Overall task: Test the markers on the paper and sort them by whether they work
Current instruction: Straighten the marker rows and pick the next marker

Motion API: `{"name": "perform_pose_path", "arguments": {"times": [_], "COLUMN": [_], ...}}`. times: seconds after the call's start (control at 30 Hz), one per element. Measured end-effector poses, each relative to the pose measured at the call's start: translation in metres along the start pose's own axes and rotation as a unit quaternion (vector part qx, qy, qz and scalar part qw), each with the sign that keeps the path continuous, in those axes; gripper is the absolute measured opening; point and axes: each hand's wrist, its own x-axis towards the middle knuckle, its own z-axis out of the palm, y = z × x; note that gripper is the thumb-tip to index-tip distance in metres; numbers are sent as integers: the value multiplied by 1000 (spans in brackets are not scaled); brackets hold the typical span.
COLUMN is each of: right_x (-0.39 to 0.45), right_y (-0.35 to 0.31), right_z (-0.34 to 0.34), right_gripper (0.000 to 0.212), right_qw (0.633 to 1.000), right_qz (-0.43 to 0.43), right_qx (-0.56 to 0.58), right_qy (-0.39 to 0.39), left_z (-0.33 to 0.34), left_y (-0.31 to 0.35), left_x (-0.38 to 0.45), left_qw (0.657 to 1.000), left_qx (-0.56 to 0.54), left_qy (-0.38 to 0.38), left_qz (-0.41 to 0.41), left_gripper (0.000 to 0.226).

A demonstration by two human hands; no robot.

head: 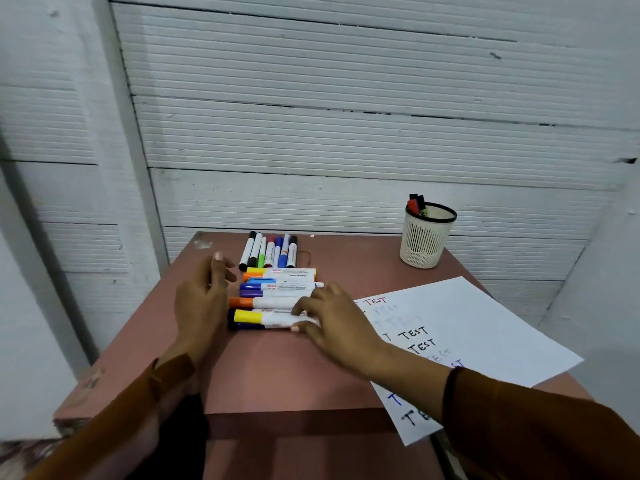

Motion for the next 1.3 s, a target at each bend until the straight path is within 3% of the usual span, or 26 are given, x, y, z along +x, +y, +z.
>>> {"name": "perform_pose_path", "arguments": {"times": [0.13,0.33,0.5,0.67,0.93,1.3], "right_x": [-3,5,8,8,8,10], "right_y": [-11,-14,-11,-10,-9,-14], "right_z": [4,6,13,18,18,13], "right_gripper": [30,26,25,46,52,34], "right_qw": [996,993,991,990,988,994], "right_qz": [-39,-60,-96,-91,-94,-63], "right_qx": [-52,-83,-97,-105,-108,-84], "right_qy": [-53,-51,0,34,51,-2], "left_z": [3,10,11,12,13,15], "left_y": [-9,-18,-21,-22,-26,-30], "left_x": [-3,3,5,5,6,10], "left_qw": [999,998,997,996,994,991], "left_qx": [6,32,62,74,91,78], "left_qy": [-7,-19,-31,-36,-40,-31], "left_qz": [-41,-48,-38,-32,-43,-100], "left_gripper": [38,39,39,31,31,39]}}
